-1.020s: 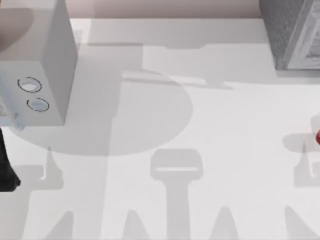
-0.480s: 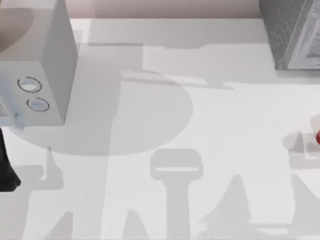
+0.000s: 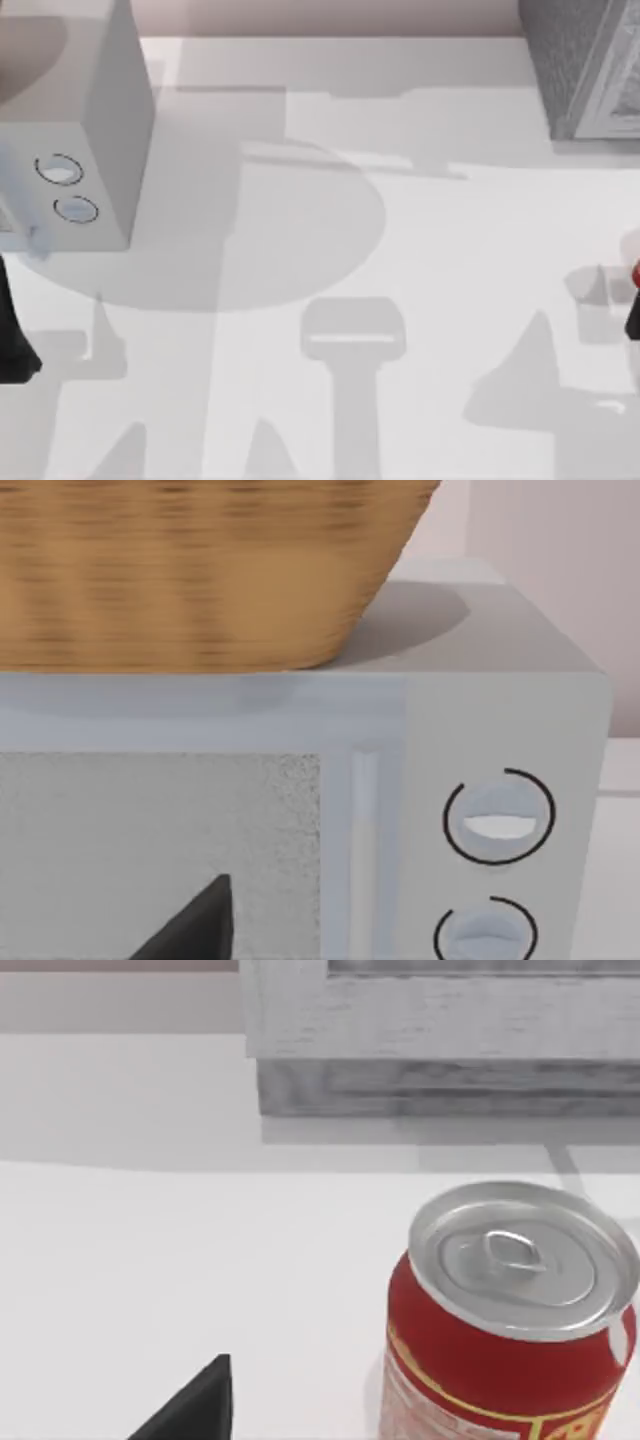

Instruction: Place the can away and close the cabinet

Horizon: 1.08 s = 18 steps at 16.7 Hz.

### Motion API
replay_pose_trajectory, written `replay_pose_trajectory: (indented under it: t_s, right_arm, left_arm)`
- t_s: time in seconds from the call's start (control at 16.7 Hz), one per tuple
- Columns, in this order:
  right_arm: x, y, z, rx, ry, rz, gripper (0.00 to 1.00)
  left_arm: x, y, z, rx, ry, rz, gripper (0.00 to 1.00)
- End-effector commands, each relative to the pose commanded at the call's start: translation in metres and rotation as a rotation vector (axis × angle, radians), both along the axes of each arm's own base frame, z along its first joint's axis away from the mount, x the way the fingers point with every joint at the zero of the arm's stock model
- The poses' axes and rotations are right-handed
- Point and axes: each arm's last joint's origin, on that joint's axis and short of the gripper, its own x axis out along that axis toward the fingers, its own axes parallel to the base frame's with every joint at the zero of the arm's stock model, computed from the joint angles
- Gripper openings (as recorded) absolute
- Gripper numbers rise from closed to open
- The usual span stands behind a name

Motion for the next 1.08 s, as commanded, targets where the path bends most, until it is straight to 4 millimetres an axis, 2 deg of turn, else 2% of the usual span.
replay_pose_trajectory:
  t_s: [0.3,0.78,1.08]
  right_arm:
    - [0.003,-0.001,-0.024,-0.001,0.041,-0.006,1.0]
    - [0.003,-0.001,-0.027,-0.001,0.049,-0.006,1.0]
    - [0.032,-0.001,-0.036,-0.001,0.045,-0.008,1.0]
  left_arm:
    - [0.0,0.0,0.0,0.0,0.0,0.0,1.0]
    - [0.0,0.0,0.0,0.0,0.0,0.0,1.0]
    - [0.0,0.0,0.0,0.0,0.0,0.0,1.0]
